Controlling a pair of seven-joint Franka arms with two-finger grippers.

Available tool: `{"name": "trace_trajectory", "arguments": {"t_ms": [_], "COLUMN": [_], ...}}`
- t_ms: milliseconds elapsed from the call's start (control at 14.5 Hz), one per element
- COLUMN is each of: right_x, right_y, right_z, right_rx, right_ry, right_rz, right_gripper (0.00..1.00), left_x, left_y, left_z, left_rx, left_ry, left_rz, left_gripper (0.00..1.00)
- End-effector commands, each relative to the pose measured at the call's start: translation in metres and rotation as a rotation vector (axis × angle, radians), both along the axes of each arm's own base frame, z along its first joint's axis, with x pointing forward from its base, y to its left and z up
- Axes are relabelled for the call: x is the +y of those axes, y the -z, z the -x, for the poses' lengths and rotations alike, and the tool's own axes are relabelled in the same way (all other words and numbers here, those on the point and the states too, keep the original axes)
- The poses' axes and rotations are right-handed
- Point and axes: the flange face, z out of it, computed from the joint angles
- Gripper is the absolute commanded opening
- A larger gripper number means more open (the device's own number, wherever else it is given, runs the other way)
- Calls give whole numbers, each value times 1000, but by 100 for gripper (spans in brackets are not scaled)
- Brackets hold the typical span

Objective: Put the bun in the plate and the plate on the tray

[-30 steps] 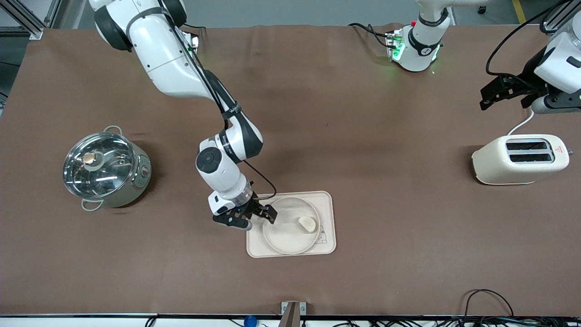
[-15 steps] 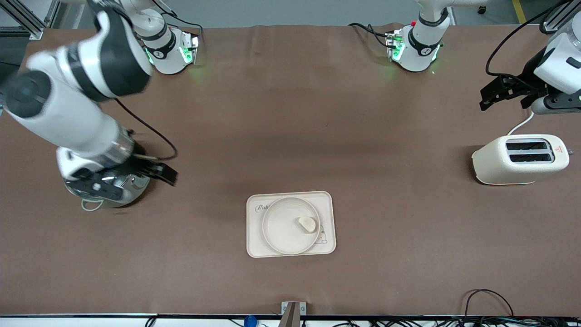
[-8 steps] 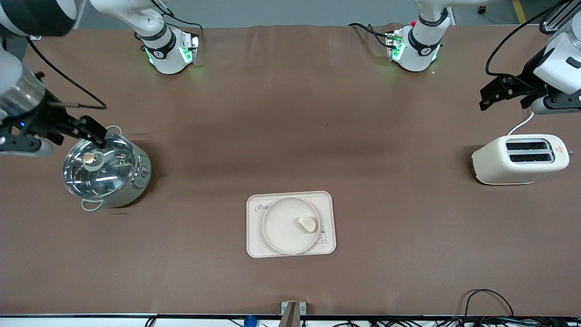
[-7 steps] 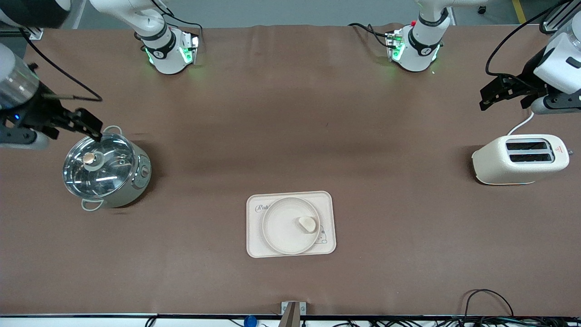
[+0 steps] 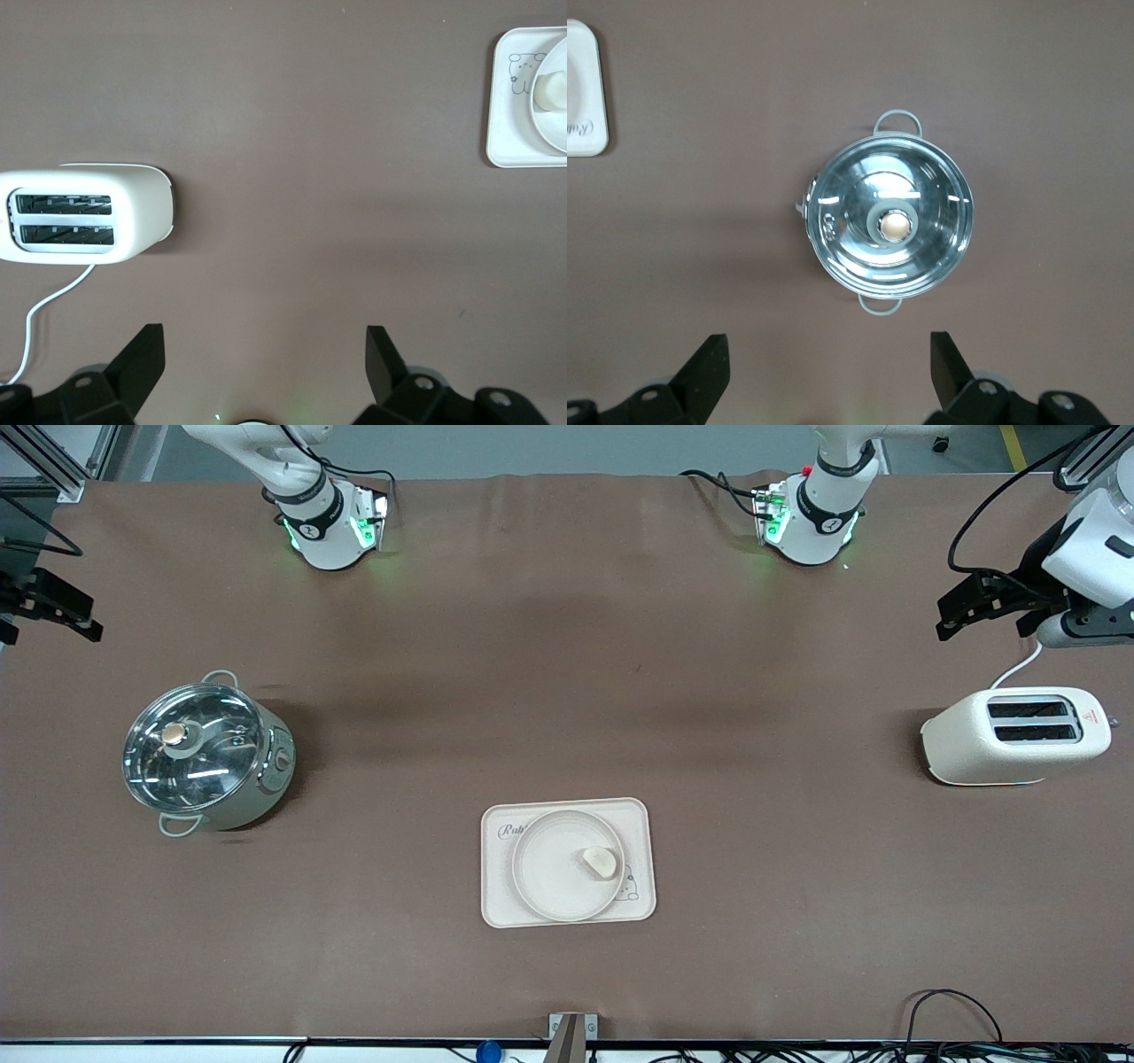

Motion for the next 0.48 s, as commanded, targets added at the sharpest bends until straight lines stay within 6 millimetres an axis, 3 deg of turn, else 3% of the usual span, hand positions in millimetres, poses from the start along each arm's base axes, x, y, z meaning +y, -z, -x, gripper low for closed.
{"name": "trace_trajectory", "arguments": {"t_ms": [0, 412], "right_x": [19, 26], "right_y": [-15, -26], "right_z": [19, 21], "right_rx": [-13, -25], "right_ry": [-31, -30], "right_rz": [2, 1], "right_gripper": [100, 100], "left_x": [3, 7], "left_y": [-11, -11], "left_z": [-2, -3], "left_rx": [-13, -11], "left_ry": [62, 61], "left_rz": [1, -3], "left_gripper": [100, 100]}}
